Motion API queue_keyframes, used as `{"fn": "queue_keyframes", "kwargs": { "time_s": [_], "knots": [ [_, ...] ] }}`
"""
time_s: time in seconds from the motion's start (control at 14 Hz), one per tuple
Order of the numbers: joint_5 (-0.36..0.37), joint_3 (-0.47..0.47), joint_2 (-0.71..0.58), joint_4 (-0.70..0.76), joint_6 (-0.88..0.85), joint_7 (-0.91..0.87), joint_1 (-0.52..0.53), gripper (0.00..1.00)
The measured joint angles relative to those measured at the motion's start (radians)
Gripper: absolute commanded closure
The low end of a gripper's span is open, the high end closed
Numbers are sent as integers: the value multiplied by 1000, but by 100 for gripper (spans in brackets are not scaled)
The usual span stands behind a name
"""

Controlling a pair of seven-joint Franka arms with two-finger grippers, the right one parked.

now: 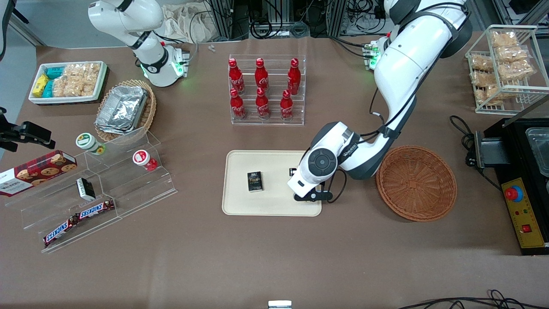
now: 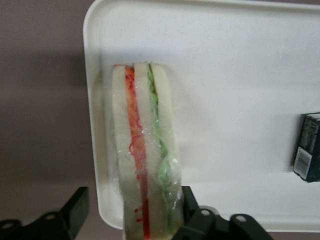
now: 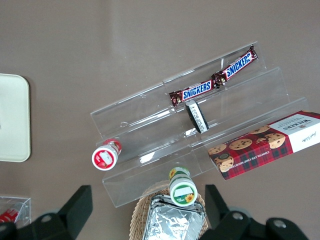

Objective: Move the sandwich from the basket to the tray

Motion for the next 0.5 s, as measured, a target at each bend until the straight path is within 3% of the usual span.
{"fn": "queue_keyframes", "kwargs": {
  "time_s": [0.21, 0.5],
  "knots": [
    [0, 2, -37, 18, -82, -7, 21, 0],
    [0, 3, -181, 7, -164, 6, 100, 0]
  ]
}}
